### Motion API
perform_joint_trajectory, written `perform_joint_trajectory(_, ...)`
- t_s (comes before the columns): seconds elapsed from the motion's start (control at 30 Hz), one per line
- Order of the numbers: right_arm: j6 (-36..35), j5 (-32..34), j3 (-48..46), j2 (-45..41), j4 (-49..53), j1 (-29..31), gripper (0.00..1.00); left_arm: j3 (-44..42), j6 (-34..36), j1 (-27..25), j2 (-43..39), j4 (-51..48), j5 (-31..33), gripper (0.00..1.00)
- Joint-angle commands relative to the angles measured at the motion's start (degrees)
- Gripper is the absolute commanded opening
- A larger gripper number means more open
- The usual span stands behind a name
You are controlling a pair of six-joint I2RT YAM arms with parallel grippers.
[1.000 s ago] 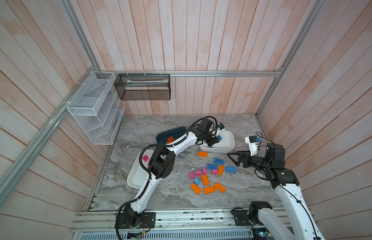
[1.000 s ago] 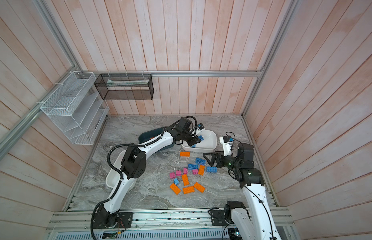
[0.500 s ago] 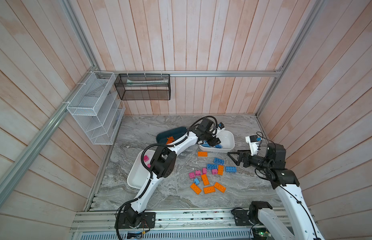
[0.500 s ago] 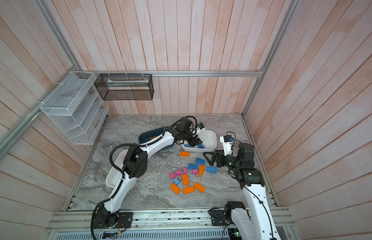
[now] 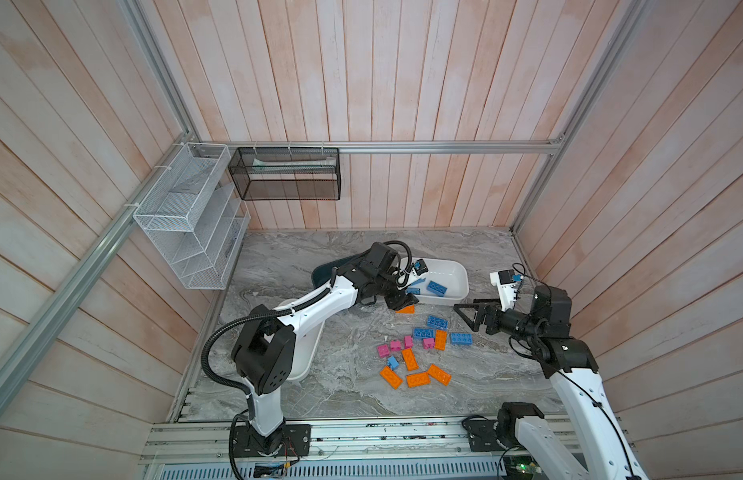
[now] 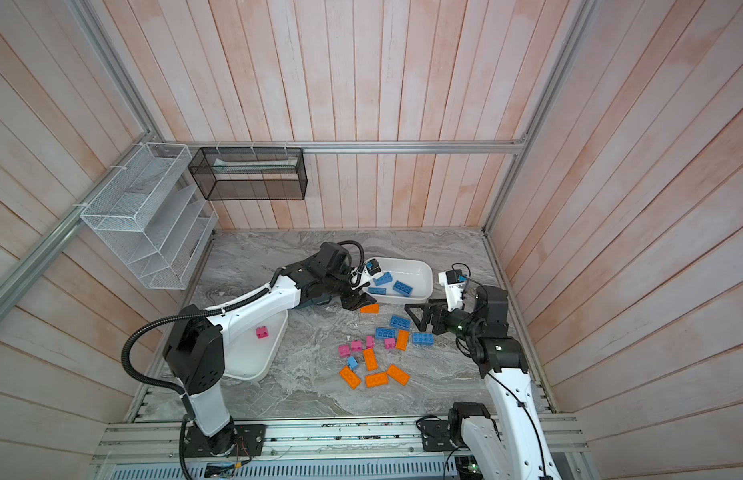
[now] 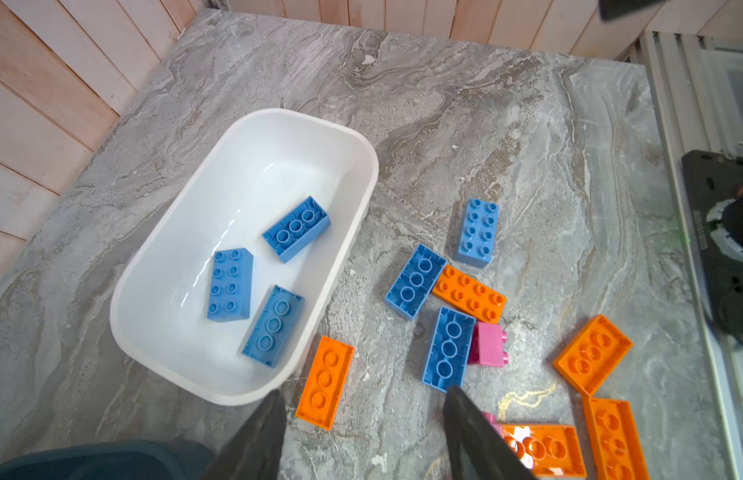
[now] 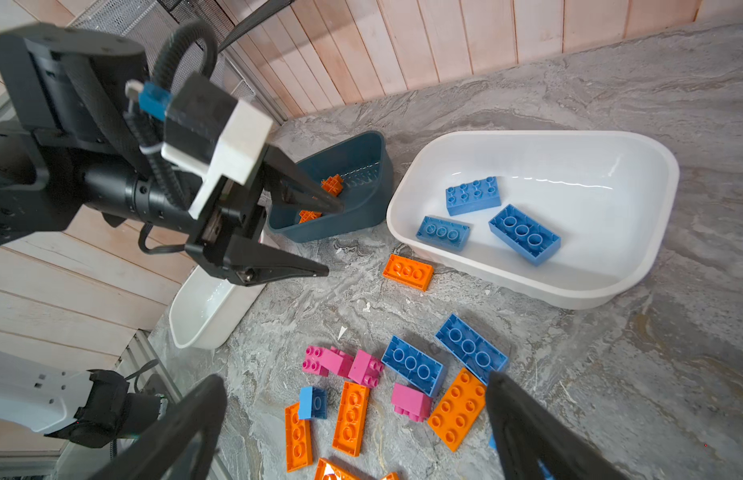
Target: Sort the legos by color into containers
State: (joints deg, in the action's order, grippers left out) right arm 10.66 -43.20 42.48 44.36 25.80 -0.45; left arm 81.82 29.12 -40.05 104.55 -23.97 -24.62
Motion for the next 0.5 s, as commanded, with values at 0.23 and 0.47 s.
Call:
perform_joint_trajectory(0.23, -0.5, 0.1, -0.9, -2.1, 0.7, 0.2, 0.98, -6.3, 13.0, 2.8, 5.7, 4.6, 1.1, 0.63)
perform_joint_trajectory(0.47, -0.2, 0.3, -1.8, -2.6, 0.3, 0.2, 0.98, -4.7, 15.8, 2.8, 9.8, 6.0, 1.5, 0.63)
